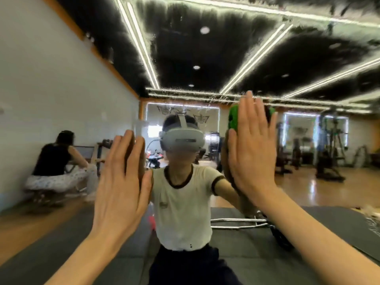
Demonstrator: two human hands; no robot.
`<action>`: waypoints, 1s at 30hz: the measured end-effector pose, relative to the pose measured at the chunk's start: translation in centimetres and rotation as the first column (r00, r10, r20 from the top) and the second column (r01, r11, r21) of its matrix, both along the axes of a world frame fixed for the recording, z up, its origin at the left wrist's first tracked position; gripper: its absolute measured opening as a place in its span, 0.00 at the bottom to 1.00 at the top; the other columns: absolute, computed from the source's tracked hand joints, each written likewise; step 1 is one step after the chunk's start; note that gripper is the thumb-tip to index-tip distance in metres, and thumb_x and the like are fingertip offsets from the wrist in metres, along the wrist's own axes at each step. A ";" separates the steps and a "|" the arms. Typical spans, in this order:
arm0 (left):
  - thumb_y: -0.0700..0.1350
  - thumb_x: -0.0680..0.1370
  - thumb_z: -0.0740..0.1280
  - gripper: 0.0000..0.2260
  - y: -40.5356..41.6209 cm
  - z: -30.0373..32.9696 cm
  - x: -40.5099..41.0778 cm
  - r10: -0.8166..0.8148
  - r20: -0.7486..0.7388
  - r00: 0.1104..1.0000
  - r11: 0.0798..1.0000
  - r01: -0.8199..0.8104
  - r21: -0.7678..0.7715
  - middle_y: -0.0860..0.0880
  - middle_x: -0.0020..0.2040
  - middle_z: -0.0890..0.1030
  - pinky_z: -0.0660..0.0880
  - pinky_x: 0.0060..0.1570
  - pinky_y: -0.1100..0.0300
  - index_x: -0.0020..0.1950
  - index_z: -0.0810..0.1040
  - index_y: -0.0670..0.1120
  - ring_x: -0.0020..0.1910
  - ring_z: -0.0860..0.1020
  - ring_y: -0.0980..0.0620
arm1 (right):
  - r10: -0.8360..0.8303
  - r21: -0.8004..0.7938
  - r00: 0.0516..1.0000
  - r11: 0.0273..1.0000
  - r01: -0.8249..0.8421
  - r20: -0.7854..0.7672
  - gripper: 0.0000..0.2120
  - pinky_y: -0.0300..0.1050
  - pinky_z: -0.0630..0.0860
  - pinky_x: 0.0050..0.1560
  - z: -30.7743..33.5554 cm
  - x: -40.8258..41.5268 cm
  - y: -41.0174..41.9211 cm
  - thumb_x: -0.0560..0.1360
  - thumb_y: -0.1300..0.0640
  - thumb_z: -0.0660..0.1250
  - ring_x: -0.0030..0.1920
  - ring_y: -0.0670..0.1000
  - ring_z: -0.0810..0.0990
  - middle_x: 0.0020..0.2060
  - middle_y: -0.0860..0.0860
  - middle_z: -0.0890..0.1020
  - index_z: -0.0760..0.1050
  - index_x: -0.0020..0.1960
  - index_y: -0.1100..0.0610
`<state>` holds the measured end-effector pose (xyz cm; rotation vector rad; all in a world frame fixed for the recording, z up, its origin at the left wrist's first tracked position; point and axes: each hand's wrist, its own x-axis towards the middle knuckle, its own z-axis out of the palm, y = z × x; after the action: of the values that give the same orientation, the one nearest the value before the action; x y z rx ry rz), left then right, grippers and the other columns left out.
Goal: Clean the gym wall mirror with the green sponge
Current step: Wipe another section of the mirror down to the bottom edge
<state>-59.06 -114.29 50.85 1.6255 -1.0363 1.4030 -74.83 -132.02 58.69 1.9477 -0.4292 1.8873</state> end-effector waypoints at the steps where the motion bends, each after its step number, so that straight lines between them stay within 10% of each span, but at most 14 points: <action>1: 0.50 0.84 0.54 0.27 -0.2 0.0 0.2 -0.006 0.005 1.000 1.000 0.006 -0.010 0.39 0.81 0.58 0.46 0.79 0.58 0.81 0.59 0.39 0.80 0.55 0.40 | 0.002 -0.089 0.997 0.996 -0.009 -0.079 0.27 0.58 0.46 0.80 0.2 1.8 1.4 0.84 0.56 0.52 0.81 0.57 0.53 0.80 0.59 0.57 0.55 0.81 0.62; 5: 0.50 0.84 0.56 0.27 -0.2 0.2 0.6 0.004 0.064 0.998 1.000 -0.002 -0.018 0.38 0.80 0.58 0.49 0.79 0.54 0.81 0.59 0.40 0.80 0.56 0.39 | -0.119 -0.372 0.944 0.928 -0.004 -0.308 0.27 0.55 0.47 0.80 1.4 1.3 1.1 0.84 0.55 0.54 0.80 0.56 0.55 0.80 0.58 0.60 0.57 0.80 0.61; 12: 0.50 0.84 0.54 0.27 -0.2 0.2 0.7 0.007 0.084 0.996 1.000 -0.005 -0.025 0.37 0.80 0.58 0.44 0.80 0.57 0.80 0.59 0.38 0.80 0.54 0.41 | -0.033 0.239 0.990 0.971 -0.001 0.137 0.28 0.64 0.46 0.79 -2.1 -5.4 -4.3 0.84 0.53 0.48 0.81 0.53 0.49 0.81 0.55 0.54 0.51 0.82 0.60; 21: 0.50 0.85 0.53 0.27 -0.2 0.2 0.6 0.009 0.091 0.996 1.000 -0.007 -0.027 0.38 0.81 0.58 0.44 0.80 0.55 0.80 0.59 0.37 0.82 0.50 0.45 | 0.003 -0.344 0.950 0.932 -0.116 -0.312 0.24 0.51 0.45 0.80 1.8 4.3 4.6 0.83 0.57 0.56 0.78 0.56 0.61 0.77 0.59 0.66 0.64 0.78 0.61; 27: 0.51 0.84 0.53 0.28 -0.5 0.0 0.9 0.011 0.084 0.996 0.999 -0.008 -0.035 0.40 0.81 0.56 0.50 0.79 0.51 0.82 0.56 0.41 0.82 0.48 0.48 | 0.001 0.240 0.983 0.970 -0.046 0.184 0.26 0.59 0.46 0.80 1.4 -5.0 -4.0 0.84 0.55 0.49 0.80 0.56 0.54 0.80 0.56 0.58 0.55 0.81 0.60; 30: 0.50 0.84 0.54 0.28 -0.6 -0.1 1.1 0.017 0.091 0.996 0.999 -0.014 -0.033 0.40 0.82 0.55 0.51 0.79 0.49 0.82 0.55 0.41 0.82 0.51 0.44 | -0.048 0.220 0.962 0.975 -0.013 0.269 0.26 0.59 0.47 0.80 3.0 -1.0 -0.2 0.83 0.57 0.48 0.79 0.59 0.57 0.79 0.59 0.61 0.57 0.80 0.63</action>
<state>-57.96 -114.92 50.71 1.5621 -1.0496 1.5091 -75.84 -132.25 61.73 1.8082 -0.7637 2.1869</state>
